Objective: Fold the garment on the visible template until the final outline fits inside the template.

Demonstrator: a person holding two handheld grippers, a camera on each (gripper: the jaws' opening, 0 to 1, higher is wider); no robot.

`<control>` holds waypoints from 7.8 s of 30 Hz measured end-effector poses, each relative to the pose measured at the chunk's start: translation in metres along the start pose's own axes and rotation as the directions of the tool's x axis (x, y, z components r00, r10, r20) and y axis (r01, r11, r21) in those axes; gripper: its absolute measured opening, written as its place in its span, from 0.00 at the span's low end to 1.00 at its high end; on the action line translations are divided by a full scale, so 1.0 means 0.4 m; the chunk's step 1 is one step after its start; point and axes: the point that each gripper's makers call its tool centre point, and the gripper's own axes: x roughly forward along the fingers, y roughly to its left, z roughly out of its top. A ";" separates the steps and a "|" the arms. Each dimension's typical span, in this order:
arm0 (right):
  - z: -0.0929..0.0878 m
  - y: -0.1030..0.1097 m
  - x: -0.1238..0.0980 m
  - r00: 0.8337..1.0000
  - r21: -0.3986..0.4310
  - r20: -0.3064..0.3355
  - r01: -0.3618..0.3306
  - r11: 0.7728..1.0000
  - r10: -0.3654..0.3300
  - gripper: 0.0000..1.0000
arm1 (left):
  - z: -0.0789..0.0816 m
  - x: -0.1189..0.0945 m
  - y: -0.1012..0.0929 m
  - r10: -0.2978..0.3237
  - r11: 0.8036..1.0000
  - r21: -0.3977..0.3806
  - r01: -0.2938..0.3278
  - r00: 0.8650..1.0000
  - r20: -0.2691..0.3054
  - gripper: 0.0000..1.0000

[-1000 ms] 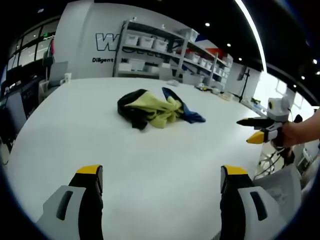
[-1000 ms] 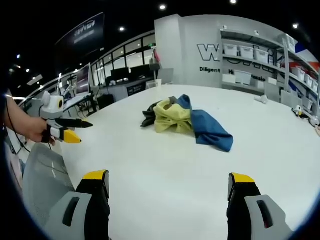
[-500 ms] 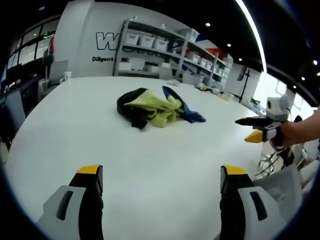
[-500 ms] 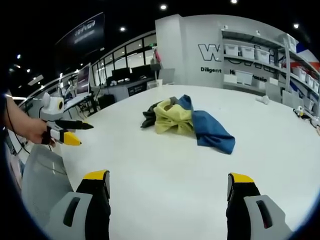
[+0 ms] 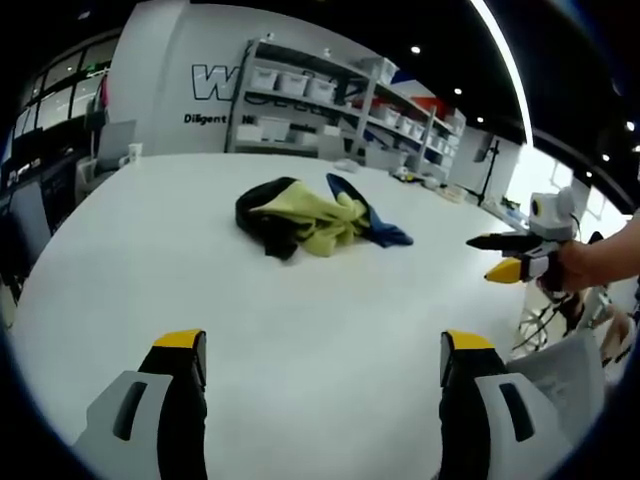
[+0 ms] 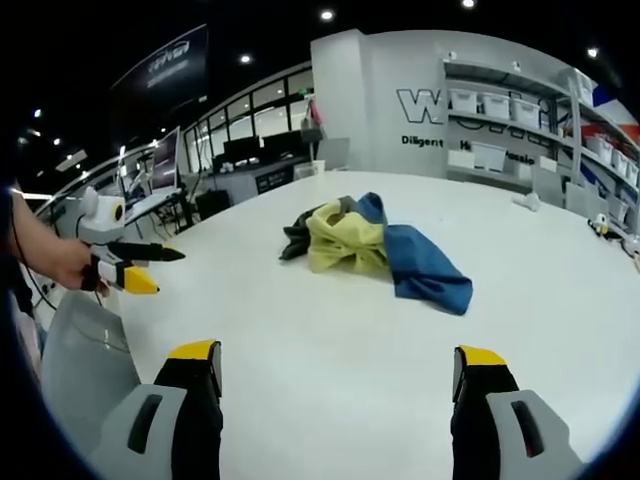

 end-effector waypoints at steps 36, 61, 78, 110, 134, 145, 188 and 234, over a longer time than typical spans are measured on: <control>0.012 -0.012 -0.009 1.000 -0.011 0.008 0.001 1.000 -0.001 0.91 | 0.019 0.003 -0.015 -0.016 1.000 0.022 0.016 1.000 0.000 0.95; 0.131 -0.063 0.099 0.999 -0.069 0.040 -0.018 0.997 0.021 0.77 | 0.049 0.018 -0.025 -0.047 0.998 0.048 0.046 0.999 0.018 0.91; 0.260 -0.108 0.263 0.997 -0.164 0.035 -0.058 0.985 0.064 0.54 | 0.053 0.037 -0.037 -0.089 0.992 0.087 0.088 0.996 0.005 0.88; 0.325 -0.171 0.531 0.992 -0.240 -0.087 -0.110 0.964 0.092 0.14 | 0.069 0.050 -0.013 -0.103 0.989 0.109 0.103 0.995 -0.003 0.86; 0.323 -0.087 0.428 0.975 -0.264 -0.070 -0.224 0.938 0.213 0.00 | 0.069 0.039 -0.006 -0.095 0.989 0.115 0.095 0.995 -0.009 0.84; 0.282 -0.018 0.346 0.952 -0.265 -0.075 -0.305 0.915 0.296 0.00 | 0.074 0.032 -0.010 -0.101 0.987 0.122 0.101 0.995 -0.003 0.84; 0.049 0.123 0.113 0.856 -0.354 -0.210 -0.517 0.780 0.472 0.00 | 0.215 0.159 -0.044 -0.250 0.925 0.277 0.262 0.965 -0.076 0.72; -0.150 -0.024 0.023 0.861 -0.324 -0.368 -0.473 0.819 0.352 0.00 | 0.329 0.470 0.038 -0.327 0.892 0.245 0.380 0.916 -0.233 0.39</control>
